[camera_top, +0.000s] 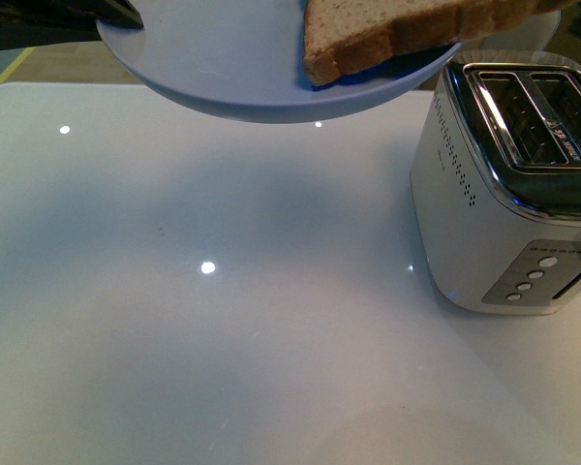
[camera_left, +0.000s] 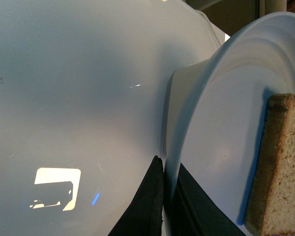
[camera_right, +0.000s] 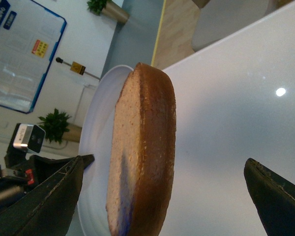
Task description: Left arm holds plate, right arm toasts bread
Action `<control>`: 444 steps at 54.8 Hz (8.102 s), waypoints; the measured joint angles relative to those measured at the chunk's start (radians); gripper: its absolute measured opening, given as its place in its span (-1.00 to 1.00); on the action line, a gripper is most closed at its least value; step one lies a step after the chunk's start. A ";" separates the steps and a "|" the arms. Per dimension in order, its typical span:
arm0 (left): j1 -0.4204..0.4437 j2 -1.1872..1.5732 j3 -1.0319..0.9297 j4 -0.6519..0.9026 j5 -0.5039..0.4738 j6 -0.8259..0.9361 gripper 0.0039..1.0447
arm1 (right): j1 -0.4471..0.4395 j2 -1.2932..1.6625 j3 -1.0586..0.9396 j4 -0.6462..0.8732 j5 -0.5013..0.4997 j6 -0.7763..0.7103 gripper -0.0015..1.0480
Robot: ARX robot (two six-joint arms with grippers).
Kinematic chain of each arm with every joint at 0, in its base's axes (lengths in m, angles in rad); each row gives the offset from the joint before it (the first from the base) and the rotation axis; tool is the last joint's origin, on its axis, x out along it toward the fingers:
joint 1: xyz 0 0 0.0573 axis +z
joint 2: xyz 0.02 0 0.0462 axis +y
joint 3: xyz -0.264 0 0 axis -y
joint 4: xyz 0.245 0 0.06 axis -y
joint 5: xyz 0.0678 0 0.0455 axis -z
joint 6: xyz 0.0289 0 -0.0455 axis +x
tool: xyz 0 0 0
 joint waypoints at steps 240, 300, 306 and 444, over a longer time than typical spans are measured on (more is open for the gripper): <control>0.006 0.004 0.000 0.001 0.011 0.009 -0.95 | -0.160 -0.301 -0.445 0.391 0.493 -0.764 -0.97; 0.006 0.002 -0.001 0.008 0.010 0.011 -0.95 | -0.160 -0.995 -0.568 -0.150 0.493 -0.765 -0.97; 0.006 0.002 -0.004 0.008 0.010 0.011 -0.95 | -0.160 -1.036 -0.568 -0.191 0.493 -0.765 -0.97; 0.425 0.198 -0.091 0.093 0.190 0.331 -0.95 | -0.160 -1.300 -0.568 -0.459 0.494 -0.765 0.83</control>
